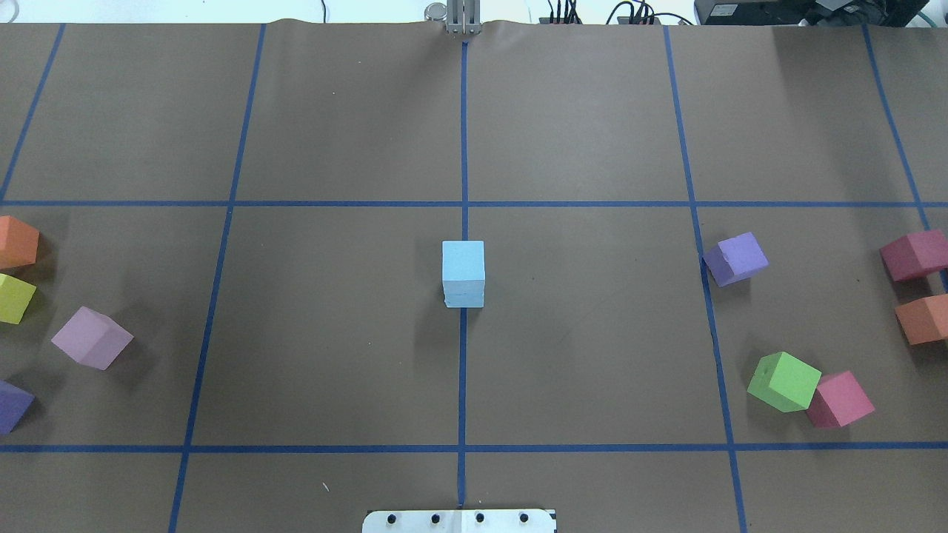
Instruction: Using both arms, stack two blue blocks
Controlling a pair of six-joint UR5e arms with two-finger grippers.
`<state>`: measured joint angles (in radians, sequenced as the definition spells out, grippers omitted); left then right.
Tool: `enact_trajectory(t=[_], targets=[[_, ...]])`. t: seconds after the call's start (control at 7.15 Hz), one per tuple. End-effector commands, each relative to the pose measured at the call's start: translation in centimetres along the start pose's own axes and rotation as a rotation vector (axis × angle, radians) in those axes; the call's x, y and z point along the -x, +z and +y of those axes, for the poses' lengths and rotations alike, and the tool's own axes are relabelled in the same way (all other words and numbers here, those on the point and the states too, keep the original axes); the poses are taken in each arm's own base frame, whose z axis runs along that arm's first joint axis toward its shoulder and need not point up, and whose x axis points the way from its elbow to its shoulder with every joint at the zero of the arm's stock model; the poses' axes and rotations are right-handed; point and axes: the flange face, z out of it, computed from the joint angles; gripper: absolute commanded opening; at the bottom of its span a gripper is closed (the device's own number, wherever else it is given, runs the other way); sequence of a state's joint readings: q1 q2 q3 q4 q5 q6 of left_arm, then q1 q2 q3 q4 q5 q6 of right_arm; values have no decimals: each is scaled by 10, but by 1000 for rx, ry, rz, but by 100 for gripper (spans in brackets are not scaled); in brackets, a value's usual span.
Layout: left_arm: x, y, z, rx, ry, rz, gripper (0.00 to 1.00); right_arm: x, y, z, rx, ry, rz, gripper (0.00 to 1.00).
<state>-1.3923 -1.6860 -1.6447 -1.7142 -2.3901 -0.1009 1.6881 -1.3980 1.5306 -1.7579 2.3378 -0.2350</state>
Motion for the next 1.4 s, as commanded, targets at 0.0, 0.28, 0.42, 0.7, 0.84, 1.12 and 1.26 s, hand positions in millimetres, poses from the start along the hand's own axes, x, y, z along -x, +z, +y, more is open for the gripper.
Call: enact_trajectory(t=[0.0,0.28,0.42,0.7,0.84,1.12,1.26], targets=[[45,-15,0,-16,-89,35,98,7,-3,-4,-6,-17,3,100],[65,-17,-19,-17,-124,29,98,21,-7,-9,-15,-45,7,100],[70,-12,-18,-10,-131,31,98,27,-11,-8,-23,-54,9,100],[69,-15,-21,-15,-127,31,98,39,-7,-16,-23,-94,16,100],[69,-16,-21,-16,-128,29,98,34,-4,-13,-36,-108,43,100],[66,-21,-26,-27,-122,28,98,23,7,-2,-14,-94,67,100],[65,-22,-28,-29,-120,28,98,24,7,-1,-15,-94,67,100]])
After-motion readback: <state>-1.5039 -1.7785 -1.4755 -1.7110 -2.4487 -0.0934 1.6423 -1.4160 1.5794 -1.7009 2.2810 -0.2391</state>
